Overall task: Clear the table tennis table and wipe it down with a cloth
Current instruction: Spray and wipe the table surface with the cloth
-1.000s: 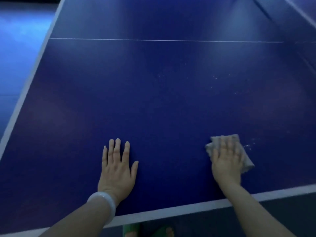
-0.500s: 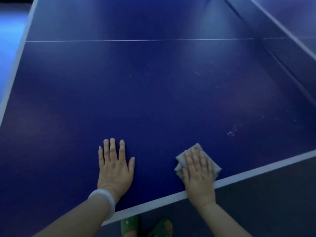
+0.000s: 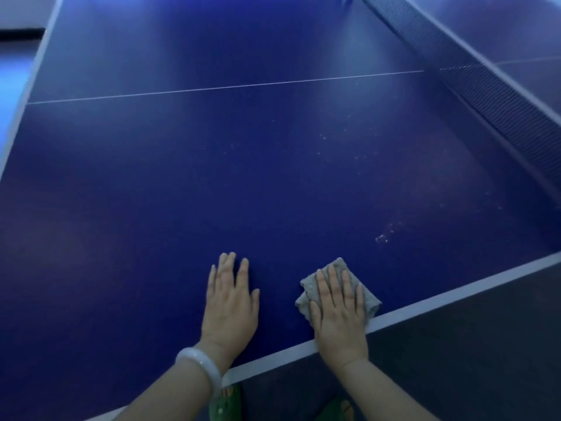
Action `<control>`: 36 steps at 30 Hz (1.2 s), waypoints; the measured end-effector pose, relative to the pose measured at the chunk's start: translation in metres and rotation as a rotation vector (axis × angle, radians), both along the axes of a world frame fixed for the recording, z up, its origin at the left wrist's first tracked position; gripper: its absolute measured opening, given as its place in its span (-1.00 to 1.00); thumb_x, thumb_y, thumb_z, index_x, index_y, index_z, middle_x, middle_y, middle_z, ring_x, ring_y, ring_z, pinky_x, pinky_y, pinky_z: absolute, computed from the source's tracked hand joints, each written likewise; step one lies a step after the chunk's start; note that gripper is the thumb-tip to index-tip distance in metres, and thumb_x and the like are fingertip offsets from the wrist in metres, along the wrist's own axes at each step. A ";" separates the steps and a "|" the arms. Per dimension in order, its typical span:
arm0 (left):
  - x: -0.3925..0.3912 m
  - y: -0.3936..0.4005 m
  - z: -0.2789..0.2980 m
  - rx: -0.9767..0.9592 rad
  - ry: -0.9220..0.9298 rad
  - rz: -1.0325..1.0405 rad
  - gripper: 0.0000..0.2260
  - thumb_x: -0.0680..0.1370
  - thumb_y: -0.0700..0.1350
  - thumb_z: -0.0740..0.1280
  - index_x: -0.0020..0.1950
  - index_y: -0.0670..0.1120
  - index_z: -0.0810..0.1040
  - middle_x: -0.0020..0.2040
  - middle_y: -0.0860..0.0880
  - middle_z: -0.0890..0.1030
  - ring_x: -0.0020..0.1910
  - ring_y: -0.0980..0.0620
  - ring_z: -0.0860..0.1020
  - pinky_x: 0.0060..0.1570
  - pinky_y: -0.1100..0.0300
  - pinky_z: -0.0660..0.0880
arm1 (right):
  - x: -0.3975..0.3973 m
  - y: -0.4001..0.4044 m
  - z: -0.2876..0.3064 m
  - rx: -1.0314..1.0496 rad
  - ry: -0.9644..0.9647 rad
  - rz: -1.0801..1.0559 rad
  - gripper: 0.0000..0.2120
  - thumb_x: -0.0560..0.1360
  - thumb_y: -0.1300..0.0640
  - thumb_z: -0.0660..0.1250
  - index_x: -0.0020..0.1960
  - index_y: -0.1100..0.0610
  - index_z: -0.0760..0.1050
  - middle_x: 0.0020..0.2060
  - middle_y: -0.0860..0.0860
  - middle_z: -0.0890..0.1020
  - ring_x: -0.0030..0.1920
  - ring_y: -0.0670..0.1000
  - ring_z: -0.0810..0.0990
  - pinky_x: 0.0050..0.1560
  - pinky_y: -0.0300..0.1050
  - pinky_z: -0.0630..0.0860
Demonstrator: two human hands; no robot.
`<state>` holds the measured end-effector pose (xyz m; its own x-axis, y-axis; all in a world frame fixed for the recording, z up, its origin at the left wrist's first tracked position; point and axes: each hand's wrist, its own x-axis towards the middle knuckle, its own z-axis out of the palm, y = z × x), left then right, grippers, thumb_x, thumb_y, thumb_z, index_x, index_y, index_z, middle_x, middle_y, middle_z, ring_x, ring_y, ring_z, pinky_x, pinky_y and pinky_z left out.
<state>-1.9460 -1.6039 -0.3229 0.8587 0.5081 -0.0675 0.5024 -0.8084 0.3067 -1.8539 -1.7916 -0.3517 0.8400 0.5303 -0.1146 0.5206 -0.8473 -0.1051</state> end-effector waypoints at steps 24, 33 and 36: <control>0.096 -0.090 -0.034 0.125 0.151 0.370 -0.38 0.61 0.17 -0.12 0.58 -0.14 0.09 0.57 -0.23 0.05 0.57 -0.17 -0.10 0.51 -0.18 -0.15 | 0.157 -0.074 0.001 -0.073 0.010 0.467 -0.44 0.61 -0.06 -0.34 0.59 0.03 -0.24 0.58 0.02 -0.23 0.55 0.07 -0.32 0.53 0.18 -0.21; 0.096 -0.091 -0.035 0.148 0.142 0.374 -0.38 0.59 0.17 -0.08 0.56 -0.16 0.12 0.56 -0.24 0.08 0.56 -0.19 -0.06 0.52 -0.17 -0.13 | 0.163 -0.103 -0.007 0.003 -0.042 -0.276 -0.46 0.65 -0.08 -0.22 0.59 0.03 -0.12 0.57 0.05 -0.17 0.57 0.12 -0.20 0.53 0.24 -0.15; 0.096 -0.091 -0.036 0.150 0.137 0.379 -0.39 0.60 0.16 -0.09 0.56 -0.15 0.13 0.55 -0.23 0.09 0.56 -0.18 -0.06 0.52 -0.18 -0.11 | 0.140 -0.063 -0.012 0.022 -0.044 0.101 -0.46 0.64 -0.09 -0.20 0.59 0.02 -0.11 0.59 0.05 -0.11 0.57 0.09 -0.23 0.53 0.21 -0.18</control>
<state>-1.8497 -1.6947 -0.3592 0.5979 0.7986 -0.0688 0.8002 -0.5896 0.1097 -1.7134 -1.8544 -0.3637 0.7864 0.6141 -0.0662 0.6074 -0.7884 -0.0977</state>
